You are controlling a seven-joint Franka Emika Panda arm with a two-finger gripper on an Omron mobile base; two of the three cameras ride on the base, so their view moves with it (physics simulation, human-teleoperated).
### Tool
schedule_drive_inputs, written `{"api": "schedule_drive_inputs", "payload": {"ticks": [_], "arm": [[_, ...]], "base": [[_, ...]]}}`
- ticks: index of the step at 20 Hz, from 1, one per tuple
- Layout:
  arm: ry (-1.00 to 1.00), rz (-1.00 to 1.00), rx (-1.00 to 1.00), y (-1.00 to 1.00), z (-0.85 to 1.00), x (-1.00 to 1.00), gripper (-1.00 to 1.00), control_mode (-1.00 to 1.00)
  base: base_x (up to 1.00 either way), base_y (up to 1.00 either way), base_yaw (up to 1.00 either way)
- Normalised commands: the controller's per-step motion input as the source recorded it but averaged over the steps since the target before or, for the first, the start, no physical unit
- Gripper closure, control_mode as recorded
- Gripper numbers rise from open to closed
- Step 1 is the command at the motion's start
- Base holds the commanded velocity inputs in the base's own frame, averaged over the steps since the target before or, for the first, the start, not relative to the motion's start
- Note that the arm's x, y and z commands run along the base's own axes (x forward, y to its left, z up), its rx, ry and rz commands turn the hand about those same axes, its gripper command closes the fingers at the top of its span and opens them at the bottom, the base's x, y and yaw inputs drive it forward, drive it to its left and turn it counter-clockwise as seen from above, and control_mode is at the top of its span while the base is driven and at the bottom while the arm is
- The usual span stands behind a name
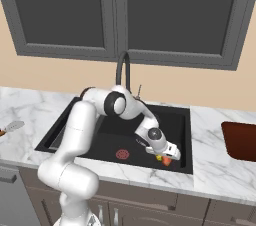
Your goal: Pick up all produce items and place them in the sink. Turn on the sink faucet to wash them. Then turn the sink off and put them in the tray.
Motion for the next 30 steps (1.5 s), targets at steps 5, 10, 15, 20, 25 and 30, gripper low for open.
{"api": "schedule_drive_inputs", "payload": {"ticks": [5,10,15,20,25,30], "arm": [[0.03,0.0,0.0,-0.07,-0.12,0.19,-1.0,-1.0],[0.03,0.0,0.0,-0.03,-0.14,0.12,-1.0,-1.0],[0.01,0.0,0.0,0.0,-0.21,0.02,1.0,-1.0],[0.0,0.0,0.0,0.0,-0.26,-0.04,1.0,-1.0],[0.0,0.0,0.0,0.0,0.03,-0.12,1.0,-1.0],[-0.03,0.0,0.0,-0.02,0.58,-0.12,1.0,-1.0]], "base": [[0.0,0.0,0.0],[0.0,0.0,0.0],[0.0,0.0,0.0],[0.0,0.0,0.0],[0.0,0.0,0.0],[0.0,0.0,0.0]]}}
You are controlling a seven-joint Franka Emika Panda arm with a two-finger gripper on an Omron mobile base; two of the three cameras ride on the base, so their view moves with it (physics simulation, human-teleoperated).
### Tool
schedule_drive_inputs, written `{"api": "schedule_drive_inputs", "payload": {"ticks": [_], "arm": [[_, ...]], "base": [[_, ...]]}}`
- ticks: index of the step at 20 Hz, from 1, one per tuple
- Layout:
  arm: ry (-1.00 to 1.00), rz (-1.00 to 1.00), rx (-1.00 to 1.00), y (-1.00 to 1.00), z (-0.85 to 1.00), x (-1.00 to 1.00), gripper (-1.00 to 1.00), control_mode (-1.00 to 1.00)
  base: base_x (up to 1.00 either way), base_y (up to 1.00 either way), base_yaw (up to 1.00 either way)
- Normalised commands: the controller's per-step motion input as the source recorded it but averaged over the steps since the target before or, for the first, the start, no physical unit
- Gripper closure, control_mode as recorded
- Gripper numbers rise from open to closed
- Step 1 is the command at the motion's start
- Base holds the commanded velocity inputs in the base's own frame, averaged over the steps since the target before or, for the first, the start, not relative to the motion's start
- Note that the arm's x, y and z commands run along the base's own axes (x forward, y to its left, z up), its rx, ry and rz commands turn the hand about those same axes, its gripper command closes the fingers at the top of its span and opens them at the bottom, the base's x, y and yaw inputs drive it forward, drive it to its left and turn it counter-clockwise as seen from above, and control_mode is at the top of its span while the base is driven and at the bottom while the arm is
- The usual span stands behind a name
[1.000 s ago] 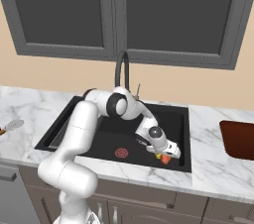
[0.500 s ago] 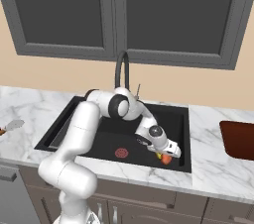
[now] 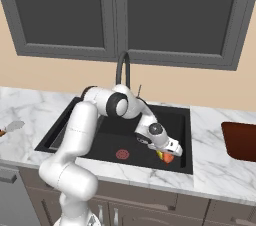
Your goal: Pick up all produce items and place them in the sink. Turn on the sink faucet to wash them. Then turn the sink off and put them in the tray.
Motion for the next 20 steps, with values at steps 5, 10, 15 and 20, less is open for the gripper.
{"api": "schedule_drive_inputs", "payload": {"ticks": [5,10,15,20], "arm": [[-0.05,0.0,0.0,-0.04,0.69,-0.04,1.0,-1.0],[-0.08,0.0,0.0,-0.08,0.77,-0.15,1.0,-1.0],[-0.07,0.0,0.0,-0.06,0.79,-0.21,1.0,-1.0],[-0.07,0.0,0.0,-0.15,0.86,-0.16,1.0,-1.0]], "base": [[0.0,0.0,0.0],[0.0,0.0,0.0],[0.0,0.0,0.0],[0.0,0.0,0.0]]}}
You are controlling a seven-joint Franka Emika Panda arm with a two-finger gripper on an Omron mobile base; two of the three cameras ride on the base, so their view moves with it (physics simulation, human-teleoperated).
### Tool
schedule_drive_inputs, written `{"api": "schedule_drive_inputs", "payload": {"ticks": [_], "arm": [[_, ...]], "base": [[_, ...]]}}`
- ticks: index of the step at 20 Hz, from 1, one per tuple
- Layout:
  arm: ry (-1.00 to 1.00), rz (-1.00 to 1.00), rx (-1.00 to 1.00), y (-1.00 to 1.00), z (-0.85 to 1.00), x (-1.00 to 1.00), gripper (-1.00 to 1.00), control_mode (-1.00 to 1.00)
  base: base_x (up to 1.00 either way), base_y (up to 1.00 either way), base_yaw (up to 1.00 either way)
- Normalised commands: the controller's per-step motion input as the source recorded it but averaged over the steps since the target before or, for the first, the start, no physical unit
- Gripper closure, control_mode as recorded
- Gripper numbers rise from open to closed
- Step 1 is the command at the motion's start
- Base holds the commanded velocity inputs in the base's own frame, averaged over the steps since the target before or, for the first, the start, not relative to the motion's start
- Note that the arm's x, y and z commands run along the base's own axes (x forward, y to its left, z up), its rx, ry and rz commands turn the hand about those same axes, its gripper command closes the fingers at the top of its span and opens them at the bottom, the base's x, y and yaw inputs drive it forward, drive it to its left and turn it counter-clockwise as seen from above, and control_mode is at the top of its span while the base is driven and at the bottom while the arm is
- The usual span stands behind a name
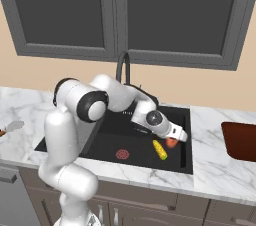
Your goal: Pick up all produce items and place them in the sink. Turn on the sink faucet to wash them. Then turn the sink off and put them in the tray.
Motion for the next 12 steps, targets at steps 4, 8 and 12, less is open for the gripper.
{"api": "schedule_drive_inputs", "payload": {"ticks": [4,8,12], "arm": [[-0.04,-0.02,0.0,-0.2,0.83,-0.14,1.0,-1.0],[-0.03,-0.02,0.0,-0.24,0.85,-0.09,1.0,-1.0],[-0.01,-0.02,0.0,-0.27,0.82,-0.08,1.0,-1.0]], "base": [[0.0,0.0,0.0],[0.0,0.0,0.0],[0.0,0.0,0.0]]}}
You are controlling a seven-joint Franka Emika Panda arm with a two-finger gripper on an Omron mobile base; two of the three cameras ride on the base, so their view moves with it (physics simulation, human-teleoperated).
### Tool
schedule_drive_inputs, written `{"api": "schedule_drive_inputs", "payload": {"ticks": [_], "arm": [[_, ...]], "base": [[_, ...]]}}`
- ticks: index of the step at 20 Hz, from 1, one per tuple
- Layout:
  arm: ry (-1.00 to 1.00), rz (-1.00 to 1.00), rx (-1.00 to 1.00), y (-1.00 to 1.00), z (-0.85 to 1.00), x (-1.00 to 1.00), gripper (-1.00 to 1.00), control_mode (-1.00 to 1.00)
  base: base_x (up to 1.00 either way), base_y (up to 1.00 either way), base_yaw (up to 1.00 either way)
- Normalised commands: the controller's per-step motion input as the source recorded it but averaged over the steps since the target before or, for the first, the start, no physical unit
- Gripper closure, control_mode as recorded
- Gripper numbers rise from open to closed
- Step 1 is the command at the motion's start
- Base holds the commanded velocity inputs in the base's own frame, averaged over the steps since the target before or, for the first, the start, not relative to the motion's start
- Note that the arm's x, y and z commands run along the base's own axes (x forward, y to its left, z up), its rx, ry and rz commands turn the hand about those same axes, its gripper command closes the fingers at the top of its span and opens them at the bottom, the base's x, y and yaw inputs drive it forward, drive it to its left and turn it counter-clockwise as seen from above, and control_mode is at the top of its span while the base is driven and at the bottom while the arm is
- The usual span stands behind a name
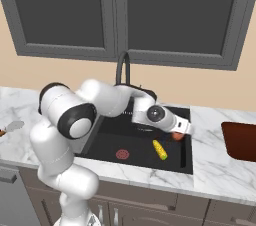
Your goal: Pick up all produce items and place them in the sink. Turn on the sink faucet to wash them. Then turn the sink off and put them in the tray.
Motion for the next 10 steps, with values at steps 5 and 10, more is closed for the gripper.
{"api": "schedule_drive_inputs", "payload": {"ticks": [5,10], "arm": [[0.0,-0.03,0.0,-0.35,0.74,-0.04,1.0,-1.0],[0.0,-0.03,0.0,-0.41,0.61,0.0,1.0,-1.0]], "base": [[0.0,0.0,0.0],[0.0,0.0,0.0]]}}
